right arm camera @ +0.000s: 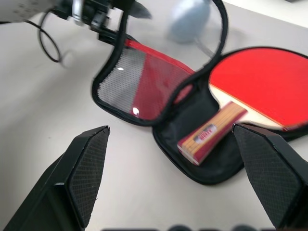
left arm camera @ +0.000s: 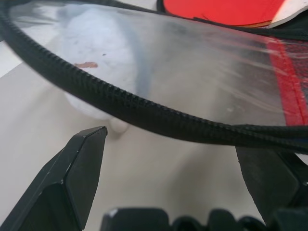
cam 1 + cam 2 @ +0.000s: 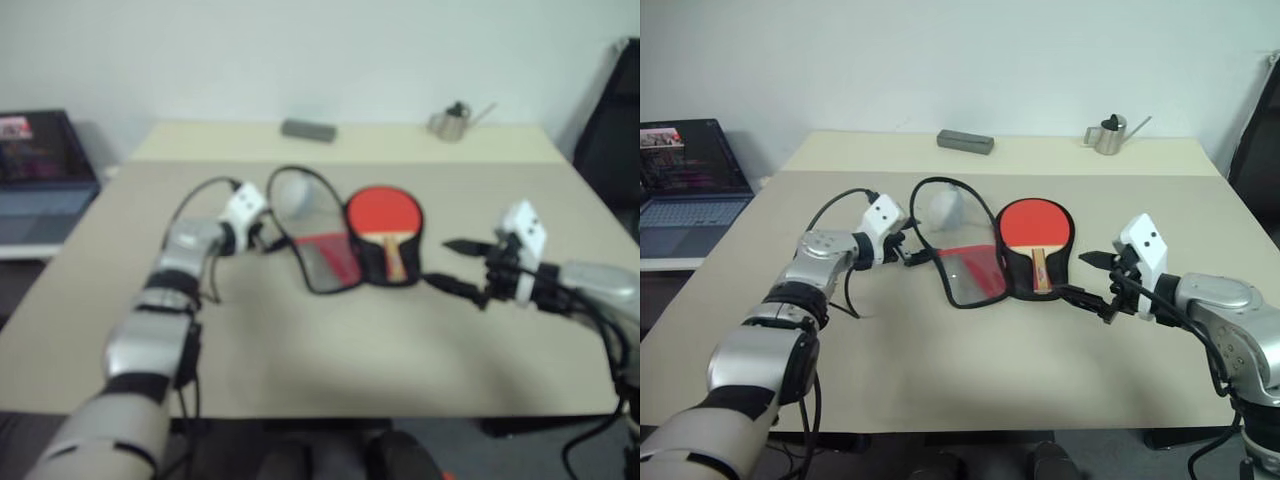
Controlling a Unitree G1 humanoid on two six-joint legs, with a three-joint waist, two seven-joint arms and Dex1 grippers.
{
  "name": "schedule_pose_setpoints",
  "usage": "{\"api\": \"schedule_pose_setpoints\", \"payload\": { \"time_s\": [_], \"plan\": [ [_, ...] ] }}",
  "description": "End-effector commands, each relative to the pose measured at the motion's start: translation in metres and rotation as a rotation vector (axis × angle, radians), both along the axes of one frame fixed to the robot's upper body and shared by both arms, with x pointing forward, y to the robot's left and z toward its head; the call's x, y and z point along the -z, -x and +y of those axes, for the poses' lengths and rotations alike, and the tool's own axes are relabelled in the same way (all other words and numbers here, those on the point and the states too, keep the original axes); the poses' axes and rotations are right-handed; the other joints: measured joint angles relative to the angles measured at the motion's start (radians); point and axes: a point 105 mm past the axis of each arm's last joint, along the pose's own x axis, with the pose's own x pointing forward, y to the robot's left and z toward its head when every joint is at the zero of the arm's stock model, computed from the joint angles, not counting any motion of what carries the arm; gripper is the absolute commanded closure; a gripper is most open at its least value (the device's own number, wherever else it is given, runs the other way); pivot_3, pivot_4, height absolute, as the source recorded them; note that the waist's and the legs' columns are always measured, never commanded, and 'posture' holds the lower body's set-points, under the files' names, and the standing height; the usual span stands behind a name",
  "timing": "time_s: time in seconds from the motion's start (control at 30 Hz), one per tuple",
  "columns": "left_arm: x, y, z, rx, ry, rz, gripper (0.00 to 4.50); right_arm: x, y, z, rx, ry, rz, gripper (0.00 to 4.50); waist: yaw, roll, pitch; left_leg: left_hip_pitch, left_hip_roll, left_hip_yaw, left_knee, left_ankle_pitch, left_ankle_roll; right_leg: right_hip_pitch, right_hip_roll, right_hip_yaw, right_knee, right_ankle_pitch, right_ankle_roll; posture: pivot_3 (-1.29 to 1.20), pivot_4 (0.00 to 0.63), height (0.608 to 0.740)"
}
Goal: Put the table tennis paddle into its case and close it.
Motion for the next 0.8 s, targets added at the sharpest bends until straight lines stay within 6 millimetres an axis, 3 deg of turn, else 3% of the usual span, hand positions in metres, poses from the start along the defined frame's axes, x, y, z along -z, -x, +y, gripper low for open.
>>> {"api": "schedule_pose_setpoints", "payload": {
  "time_s": [0.03, 0.37, 0.8],
  "plan": [
    [-0.027, -0.006, -0.013, 0.044, -0.011, -0.08, 0.0, -0.02, 0.005, 0.001, -0.027, -0.003, -0.084, 0.03, 0.0, -0.001, 0.0, 0.0, 0.0, 0.0, 0.0, 0.0, 0.0, 0.0, 0.0, 0.0, 0.0, 0.0, 0.0, 0.0, 0.15, 0.74],
    [-0.054, -0.01, -0.052, 0.131, -0.01, -0.132, 0.0, -0.026, 0.011, 0.004, -0.02, -0.018, -0.093, 0.03, 0.0, -0.001, 0.001, 0.0, 0.0, 0.0, 0.0, 0.0, 0.0, 0.0, 0.0, 0.0, 0.0, 0.0, 0.0, 0.0, 0.15, 0.74],
    [-0.051, 0.001, -0.146, 0.305, 0.027, -0.11, 0.0, -0.029, 0.022, -0.001, 0.024, -0.031, -0.087, 0.03, 0.002, -0.002, 0.001, 0.0, -0.001, 0.0, 0.0, 0.0, 0.0, 0.0, 0.0, 0.0, 0.0, 0.0, 0.0, 0.0, 0.15, 0.74]
  ]
}}
